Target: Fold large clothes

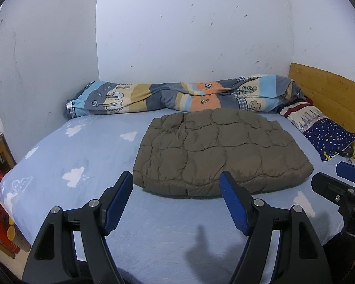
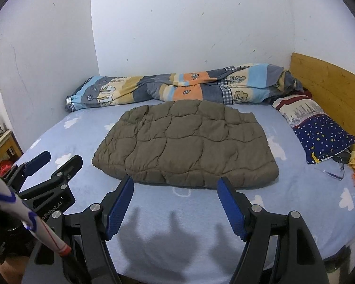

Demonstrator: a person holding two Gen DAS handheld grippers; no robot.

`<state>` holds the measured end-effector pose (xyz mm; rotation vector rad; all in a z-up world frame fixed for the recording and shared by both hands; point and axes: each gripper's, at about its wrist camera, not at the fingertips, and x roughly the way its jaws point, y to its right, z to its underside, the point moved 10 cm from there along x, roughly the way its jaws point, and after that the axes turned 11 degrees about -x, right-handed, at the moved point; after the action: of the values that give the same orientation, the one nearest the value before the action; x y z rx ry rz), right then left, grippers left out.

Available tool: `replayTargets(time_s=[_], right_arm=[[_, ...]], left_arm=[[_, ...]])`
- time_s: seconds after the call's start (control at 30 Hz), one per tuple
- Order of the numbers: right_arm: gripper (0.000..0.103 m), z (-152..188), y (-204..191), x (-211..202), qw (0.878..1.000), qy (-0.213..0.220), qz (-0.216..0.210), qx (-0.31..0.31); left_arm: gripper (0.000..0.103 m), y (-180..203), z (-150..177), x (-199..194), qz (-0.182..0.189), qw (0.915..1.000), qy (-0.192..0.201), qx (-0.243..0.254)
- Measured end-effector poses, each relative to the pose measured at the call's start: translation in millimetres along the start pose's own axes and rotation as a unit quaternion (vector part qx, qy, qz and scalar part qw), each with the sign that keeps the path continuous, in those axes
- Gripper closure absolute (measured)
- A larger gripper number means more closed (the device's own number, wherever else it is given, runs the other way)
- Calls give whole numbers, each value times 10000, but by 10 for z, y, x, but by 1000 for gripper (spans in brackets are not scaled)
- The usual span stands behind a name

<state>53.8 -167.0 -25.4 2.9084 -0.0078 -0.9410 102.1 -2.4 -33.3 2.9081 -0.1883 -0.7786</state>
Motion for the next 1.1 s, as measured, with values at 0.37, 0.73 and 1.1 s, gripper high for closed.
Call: replayTargets(time_s=[0.37,0.73,1.1], right_arm=[[25,81,-44,134,9998,-144,-35,-97],[23,111,-44,171,9994,-272,125,-162],[19,121,82,139,9979,-334,531,-171]], left_arm=[[29,0,91,122,-52,9999,-128,47],[21,28,101,75,129,9999,-96,-32],[12,-119,-15,45,-77,9992,-219,-317]])
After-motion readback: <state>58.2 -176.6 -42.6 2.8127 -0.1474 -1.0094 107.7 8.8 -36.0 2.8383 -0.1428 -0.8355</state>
